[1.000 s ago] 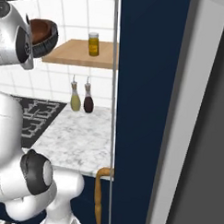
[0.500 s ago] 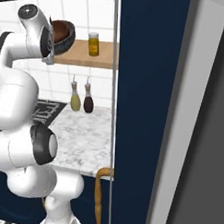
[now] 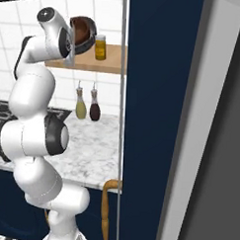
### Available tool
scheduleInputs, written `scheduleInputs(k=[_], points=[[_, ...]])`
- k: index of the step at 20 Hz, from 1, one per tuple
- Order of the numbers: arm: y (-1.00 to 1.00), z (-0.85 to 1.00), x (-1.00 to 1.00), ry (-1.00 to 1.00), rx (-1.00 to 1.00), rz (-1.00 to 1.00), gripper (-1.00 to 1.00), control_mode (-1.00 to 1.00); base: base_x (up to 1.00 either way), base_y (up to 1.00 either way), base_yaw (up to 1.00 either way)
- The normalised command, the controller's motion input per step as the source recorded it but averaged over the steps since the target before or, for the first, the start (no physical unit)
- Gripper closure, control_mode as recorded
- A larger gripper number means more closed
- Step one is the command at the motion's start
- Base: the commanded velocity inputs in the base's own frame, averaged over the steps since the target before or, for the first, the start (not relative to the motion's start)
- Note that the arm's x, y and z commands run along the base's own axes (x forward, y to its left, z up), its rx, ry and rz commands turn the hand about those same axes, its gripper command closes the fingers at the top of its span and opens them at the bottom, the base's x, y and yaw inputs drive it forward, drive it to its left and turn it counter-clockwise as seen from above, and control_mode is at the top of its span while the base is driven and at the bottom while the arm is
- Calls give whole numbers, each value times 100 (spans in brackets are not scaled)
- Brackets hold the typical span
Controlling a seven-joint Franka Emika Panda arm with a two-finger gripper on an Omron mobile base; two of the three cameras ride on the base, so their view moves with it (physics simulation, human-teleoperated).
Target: Pick up the bowls on the counter and stack them on top of one another in the open cabinet. Place the smaller bowl on top of the larger bowl.
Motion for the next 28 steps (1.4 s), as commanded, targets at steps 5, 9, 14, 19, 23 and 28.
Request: scheduleInputs(k=[5,9,14,19,23,28], points=[[-8,21,-13,-5,0,-4,-100,-100,0,0,0],[20,12,-100,-19,0,0,-100,-100,0,0,0],[56,-70,-100,-1,-8,6,-100,-100,0,0,0],[65,-100,-100,13,-16,18,-100,-100,0,0,0],[45,-100,-67,37,-15,12,-100,-100,0,0,0],[1,-19,-6,2,0,0,-100,-100,0,0,0]])
